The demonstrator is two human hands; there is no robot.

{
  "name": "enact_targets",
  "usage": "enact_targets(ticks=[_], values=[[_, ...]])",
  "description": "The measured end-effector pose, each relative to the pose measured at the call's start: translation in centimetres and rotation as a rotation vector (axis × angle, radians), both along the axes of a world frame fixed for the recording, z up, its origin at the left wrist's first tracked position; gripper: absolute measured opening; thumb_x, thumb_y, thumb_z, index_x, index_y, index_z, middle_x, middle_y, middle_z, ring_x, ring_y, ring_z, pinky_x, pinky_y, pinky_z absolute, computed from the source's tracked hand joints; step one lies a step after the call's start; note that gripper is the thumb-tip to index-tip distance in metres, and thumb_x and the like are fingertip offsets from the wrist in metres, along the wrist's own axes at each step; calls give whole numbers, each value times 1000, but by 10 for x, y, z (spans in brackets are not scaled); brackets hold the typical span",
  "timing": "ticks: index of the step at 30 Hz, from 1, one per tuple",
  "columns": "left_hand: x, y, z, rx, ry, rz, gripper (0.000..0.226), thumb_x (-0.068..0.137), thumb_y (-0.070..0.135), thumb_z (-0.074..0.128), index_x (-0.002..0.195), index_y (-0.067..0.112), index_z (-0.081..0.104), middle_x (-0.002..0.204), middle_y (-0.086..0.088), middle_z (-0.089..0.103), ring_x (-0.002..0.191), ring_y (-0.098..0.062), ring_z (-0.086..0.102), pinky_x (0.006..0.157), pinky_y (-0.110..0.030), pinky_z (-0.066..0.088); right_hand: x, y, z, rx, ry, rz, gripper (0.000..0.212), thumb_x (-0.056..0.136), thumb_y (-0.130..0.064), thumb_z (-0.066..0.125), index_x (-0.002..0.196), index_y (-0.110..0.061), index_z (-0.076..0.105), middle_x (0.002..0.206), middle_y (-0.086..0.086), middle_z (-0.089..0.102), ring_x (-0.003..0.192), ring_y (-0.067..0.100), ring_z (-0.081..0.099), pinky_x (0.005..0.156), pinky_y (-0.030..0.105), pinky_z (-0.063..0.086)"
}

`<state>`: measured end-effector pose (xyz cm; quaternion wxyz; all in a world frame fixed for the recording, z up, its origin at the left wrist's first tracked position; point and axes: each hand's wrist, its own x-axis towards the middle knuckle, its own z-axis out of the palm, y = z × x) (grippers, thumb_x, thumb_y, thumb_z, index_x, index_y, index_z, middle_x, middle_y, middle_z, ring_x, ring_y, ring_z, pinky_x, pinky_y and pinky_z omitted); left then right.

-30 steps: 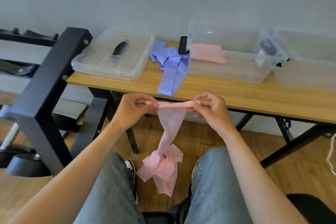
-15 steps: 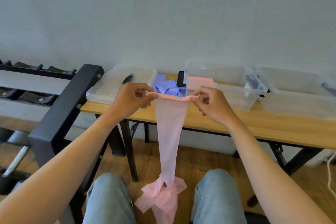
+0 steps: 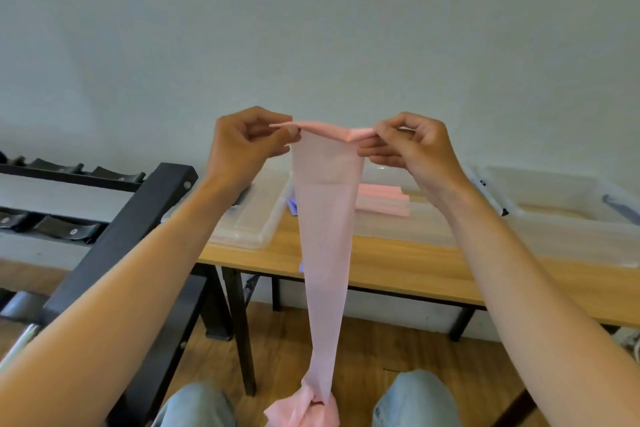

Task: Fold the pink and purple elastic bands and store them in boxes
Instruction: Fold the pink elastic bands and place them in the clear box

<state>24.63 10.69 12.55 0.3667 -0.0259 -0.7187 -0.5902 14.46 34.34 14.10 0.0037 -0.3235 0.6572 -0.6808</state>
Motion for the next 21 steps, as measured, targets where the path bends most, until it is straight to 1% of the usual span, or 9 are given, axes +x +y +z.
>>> enact_targets(ticks=[5,8,10,12,14,16,18,20,21], values=[[-3,6,29,73,102,-20,18,97,17,71,96,-1,72,86,-9,80,89,-25,78,80,-33,63,-3,-3,34,-60,63,-10,16,100,-16,68,86,-11,67,87,16,79,84,30,79,68,29,60],[-3,2,24,74,56,-26,17,93,12,75,104,-1,71,88,-11,79,88,-26,78,81,-33,63,-8,-3,30,-11,61,-3,6,97,-11,72,101,-9,69,90,14,80,86,27,79,69,28,60],[-3,-4,15,79,-32,-93,27,92,11,75,118,8,69,93,-13,79,93,-25,78,84,-31,62,-13,-1,22,60,4,30,30,94,-14,76,121,-10,66,96,11,81,93,23,79,74,26,60],[-2,-14,5,135,-203,-235,40,91,10,72,130,14,65,102,-11,78,100,-22,76,86,-27,61,-18,4,10,149,-47,68,42,91,-14,79,129,-6,65,100,10,81,98,21,78,78,23,61],[-2,-22,-8,172,-421,-367,45,87,10,71,131,14,66,110,-7,77,106,-19,73,87,-24,60,-24,7,-6,237,-37,91,33,91,-10,77,122,-1,70,99,11,81,97,21,78,78,22,60],[-4,-28,-25,112,-573,-418,38,88,8,71,125,12,71,118,-8,76,108,-19,73,88,-24,59,-28,7,-23,292,-18,93,22,91,-6,76,112,1,74,94,13,80,92,21,79,76,22,61],[-6,-30,-45,19,-624,-385,28,91,7,71,119,9,75,115,-8,76,107,-20,73,88,-24,60,-30,5,-41,331,6,85,12,91,-3,76,102,-1,76,88,11,80,86,22,79,74,27,63],[-8,-28,-63,-52,-607,-287,19,91,9,73,110,8,78,105,-4,78,100,-19,75,82,-24,61,-32,5,-60,387,42,73,3,92,-7,76,94,-9,75,85,5,79,85,21,78,70,32,62],[-8,-28,-72,-75,-588,-248,16,91,10,74,106,8,78,99,-2,78,96,-16,74,78,-24,61,-33,5,-71,402,48,78,5,93,-10,75,90,-13,73,88,2,78,88,19,76,68,33,61]])
